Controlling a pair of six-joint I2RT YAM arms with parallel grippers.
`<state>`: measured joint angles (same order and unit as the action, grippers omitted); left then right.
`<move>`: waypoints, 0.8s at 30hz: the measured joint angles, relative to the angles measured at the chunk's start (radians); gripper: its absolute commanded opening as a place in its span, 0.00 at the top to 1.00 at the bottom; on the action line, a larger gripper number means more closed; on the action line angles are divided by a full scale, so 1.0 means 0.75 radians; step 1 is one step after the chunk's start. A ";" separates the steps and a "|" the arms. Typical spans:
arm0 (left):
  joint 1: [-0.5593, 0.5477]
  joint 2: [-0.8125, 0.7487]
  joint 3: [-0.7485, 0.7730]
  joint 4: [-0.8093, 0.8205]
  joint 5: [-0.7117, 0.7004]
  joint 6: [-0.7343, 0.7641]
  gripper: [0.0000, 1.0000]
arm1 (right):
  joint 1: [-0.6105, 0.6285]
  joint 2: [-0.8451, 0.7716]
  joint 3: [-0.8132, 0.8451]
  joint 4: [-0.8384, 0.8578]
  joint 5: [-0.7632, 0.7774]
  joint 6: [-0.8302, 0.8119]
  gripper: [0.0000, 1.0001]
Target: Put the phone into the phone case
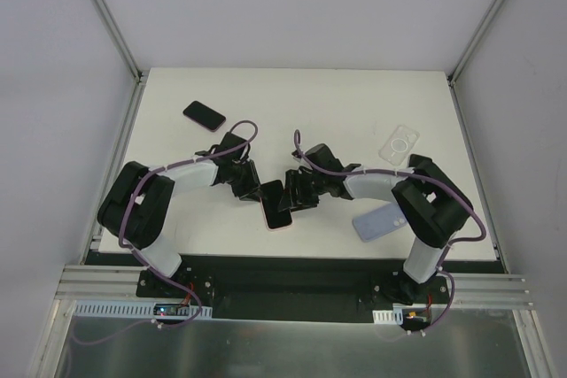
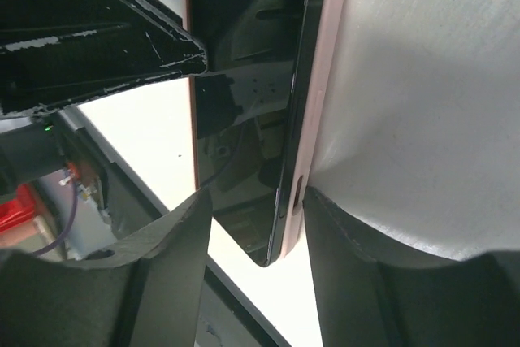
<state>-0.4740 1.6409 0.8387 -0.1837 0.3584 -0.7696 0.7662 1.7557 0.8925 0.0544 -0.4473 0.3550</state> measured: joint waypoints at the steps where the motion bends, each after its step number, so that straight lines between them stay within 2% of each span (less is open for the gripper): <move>1: 0.004 -0.003 -0.006 0.009 0.006 -0.001 0.92 | -0.011 0.007 -0.003 0.015 -0.029 0.007 0.47; 9: 0.014 -0.022 -0.062 0.091 0.046 -0.032 0.95 | -0.086 0.042 -0.066 0.184 -0.219 0.103 0.44; 20: 0.029 -0.030 -0.125 0.195 0.119 -0.108 0.98 | -0.157 0.120 -0.153 0.487 -0.385 0.364 0.43; 23: 0.035 -0.030 -0.140 0.220 0.140 -0.127 0.98 | -0.174 0.152 -0.183 0.603 -0.418 0.435 0.49; 24: 0.035 -0.030 -0.144 0.226 0.145 -0.133 0.98 | -0.179 0.161 -0.192 0.633 -0.423 0.452 0.55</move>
<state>-0.4480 1.6184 0.7303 -0.0143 0.4675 -0.8692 0.6319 1.8763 0.7486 0.5293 -0.7643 0.6937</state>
